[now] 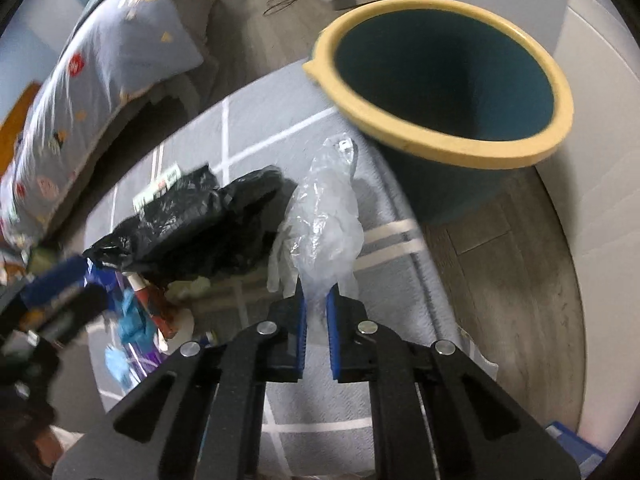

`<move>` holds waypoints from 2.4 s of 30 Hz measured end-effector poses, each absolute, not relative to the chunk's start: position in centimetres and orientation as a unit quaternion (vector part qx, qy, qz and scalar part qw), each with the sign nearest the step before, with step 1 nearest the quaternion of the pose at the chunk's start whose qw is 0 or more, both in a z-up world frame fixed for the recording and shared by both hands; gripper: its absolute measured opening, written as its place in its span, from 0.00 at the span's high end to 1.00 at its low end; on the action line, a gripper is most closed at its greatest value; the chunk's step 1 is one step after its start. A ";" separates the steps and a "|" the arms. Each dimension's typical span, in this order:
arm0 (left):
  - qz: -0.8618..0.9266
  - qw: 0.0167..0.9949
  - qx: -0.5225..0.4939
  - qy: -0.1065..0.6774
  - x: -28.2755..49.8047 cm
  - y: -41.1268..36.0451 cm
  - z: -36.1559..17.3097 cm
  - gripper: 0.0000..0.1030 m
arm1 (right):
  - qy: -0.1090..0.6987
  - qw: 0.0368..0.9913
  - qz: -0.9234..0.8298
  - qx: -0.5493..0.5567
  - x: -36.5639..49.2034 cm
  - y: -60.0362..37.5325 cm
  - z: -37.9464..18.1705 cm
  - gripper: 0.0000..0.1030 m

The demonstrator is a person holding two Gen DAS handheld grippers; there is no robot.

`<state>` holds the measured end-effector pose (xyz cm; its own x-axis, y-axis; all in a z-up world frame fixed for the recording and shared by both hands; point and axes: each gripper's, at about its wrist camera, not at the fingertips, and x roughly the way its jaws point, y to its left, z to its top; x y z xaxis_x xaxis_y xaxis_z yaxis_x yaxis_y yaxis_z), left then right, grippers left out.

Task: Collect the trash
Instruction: 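Grasp the clear plastic bag with the right gripper while the left grasps the black bag, then carry both bags over the teal bin and open both grippers to drop them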

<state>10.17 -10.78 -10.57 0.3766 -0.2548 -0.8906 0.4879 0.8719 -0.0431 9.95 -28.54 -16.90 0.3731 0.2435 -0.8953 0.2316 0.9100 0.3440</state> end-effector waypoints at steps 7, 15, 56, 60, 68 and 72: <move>-0.217 0.818 0.176 0.503 10.7 -13.1 -12.0 0.49 | 0.549 0.804 -0.027 0.227 9.6 -31.1 -16.2 0.92; -0.188 0.812 0.185 0.521 12.4 -14.4 -13.9 0.49 | 0.550 0.803 -0.043 0.223 9.0 -32.6 -16.1 0.92; -0.223 0.895 0.148 0.358 14.2 -17.6 -0.3 0.96 | 0.394 0.911 -0.039 0.117 13.8 -41.0 -2.1 0.92; -0.236 0.892 0.149 0.357 16.4 -20.7 0.2 0.96 | 0.422 0.897 -0.053 0.115 15.5 -42.4 -4.6 0.92; -0.243 0.877 0.179 0.373 19.4 -25.8 -3.3 0.96 | 0.459 0.874 -0.095 0.124 16.7 -45.0 -8.8 0.92; -0.245 0.867 0.187 0.392 20.5 -27.0 -5.7 0.96 | 0.467 0.868 -0.104 0.133 16.6 -45.6 -9.7 0.92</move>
